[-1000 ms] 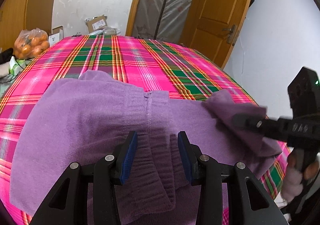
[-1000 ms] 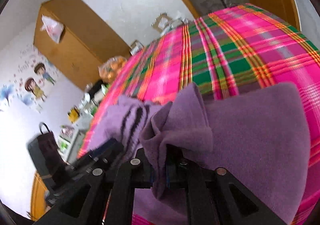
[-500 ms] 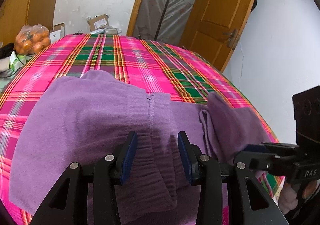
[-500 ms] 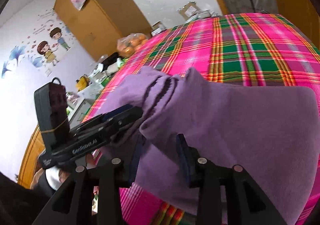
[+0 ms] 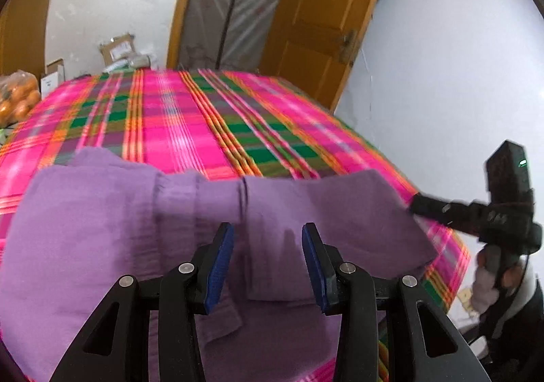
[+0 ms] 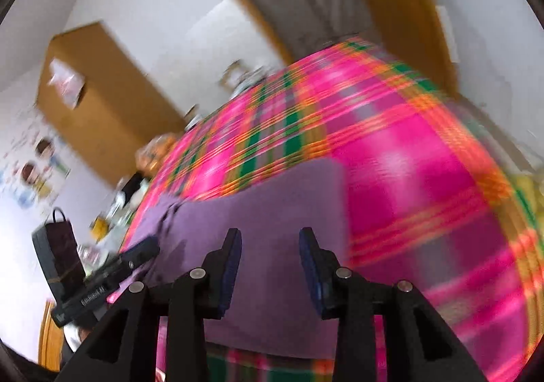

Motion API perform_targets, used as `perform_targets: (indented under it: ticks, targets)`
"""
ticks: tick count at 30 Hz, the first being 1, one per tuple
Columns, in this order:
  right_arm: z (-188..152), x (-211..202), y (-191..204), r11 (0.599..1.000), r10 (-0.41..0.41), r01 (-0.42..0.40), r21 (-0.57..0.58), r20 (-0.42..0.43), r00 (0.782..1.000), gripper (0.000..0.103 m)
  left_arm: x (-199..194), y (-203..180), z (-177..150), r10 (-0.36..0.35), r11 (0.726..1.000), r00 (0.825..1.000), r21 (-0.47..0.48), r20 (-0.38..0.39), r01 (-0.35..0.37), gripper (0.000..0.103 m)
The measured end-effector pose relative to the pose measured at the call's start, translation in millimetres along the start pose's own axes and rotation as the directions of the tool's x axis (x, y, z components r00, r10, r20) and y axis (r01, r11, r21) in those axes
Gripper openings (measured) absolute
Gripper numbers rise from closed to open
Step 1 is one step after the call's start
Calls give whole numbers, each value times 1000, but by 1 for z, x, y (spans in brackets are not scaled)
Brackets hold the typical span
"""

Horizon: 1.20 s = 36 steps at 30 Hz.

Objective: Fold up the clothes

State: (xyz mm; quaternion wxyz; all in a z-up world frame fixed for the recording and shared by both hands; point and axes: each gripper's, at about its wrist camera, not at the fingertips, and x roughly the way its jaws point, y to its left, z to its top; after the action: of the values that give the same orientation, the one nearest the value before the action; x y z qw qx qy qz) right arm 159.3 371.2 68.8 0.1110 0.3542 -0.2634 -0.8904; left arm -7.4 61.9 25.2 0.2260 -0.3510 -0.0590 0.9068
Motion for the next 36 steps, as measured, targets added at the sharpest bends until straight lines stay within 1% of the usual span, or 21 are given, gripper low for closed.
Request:
perform_targets:
  ticks: [4,6,7,8,9,12,15,19,21,24,25,26,27,29,31,33,34,35,36]
  targets:
    - [2,-9,-17,999,-29,28,41,22,999,37,24,-1,-3,6,1000,998,-24,-69,-7,42]
    - [2,-8,-20,999,-29,28,45,22,999,37,26,-2,-5,4,1000,997,-24,-75,-6,42]
    - [2,-6,-21,999,-27,26,46,19,999,37,25,-3,-5,0,1000,997,-20,-75,-2,37]
    - [2,-4,-22,999,-24,23,48,14,1000,37,25,-5,-6,-6,1000,997,-14,-75,5,28]
    - [2,-1,-23,999,-21,20,49,10,1000,37,23,-8,-6,-21,1000,997,0,-73,21,5]
    - [2,4,-24,998,-16,16,53,4,1000,37,16,-14,-9,-19,1000,998,19,-64,20,5]
    - [2,6,-24,999,-12,12,52,2,1000,37,9,-8,-13,-45,999,997,-28,-61,44,5]
    - [-2,9,-19,1000,-2,2,23,-8,1000,37,12,-3,-19,-32,999,996,-38,-81,29,5]
    - [-6,11,-13,1000,-1,1,-23,4,1000,37,14,0,-20,-30,998,995,-48,-91,26,6]
    - [-12,14,-3,995,2,1,-100,27,1000,37,6,4,-18,-17,998,997,-58,-74,13,8]
    - [-14,16,-2,993,-12,15,-118,25,1000,33,4,5,-17,-13,998,998,-62,-69,9,8]
    - [-15,22,-3,990,-52,52,-128,2,999,28,1,6,-17,-9,998,998,-65,-63,4,8]
    - [-17,27,-6,989,-84,82,-126,-15,996,28,-2,8,-16,-4,998,998,-69,-57,0,8]
    - [-15,24,-8,992,-77,76,-106,-11,997,26,-7,10,-15,6,997,999,-76,-45,-9,7]
    - [-9,19,-2,991,-61,63,-121,17,998,22,-11,11,-10,27,996,999,-86,-29,-29,7]
    - [-3,13,5,988,-45,52,-144,48,998,21,-1,9,-6,27,996,999,-78,-43,-30,7]
    - [0,10,8,987,-37,46,-155,63,997,17,4,8,-4,27,997,998,-74,-50,-31,7]
    - [5,11,13,984,-31,42,-171,66,997,13,9,7,-2,27,997,998,-70,-56,-31,7]
    - [10,17,15,983,-31,41,-180,58,998,12,13,6,1,27,997,998,-67,-63,-32,7]
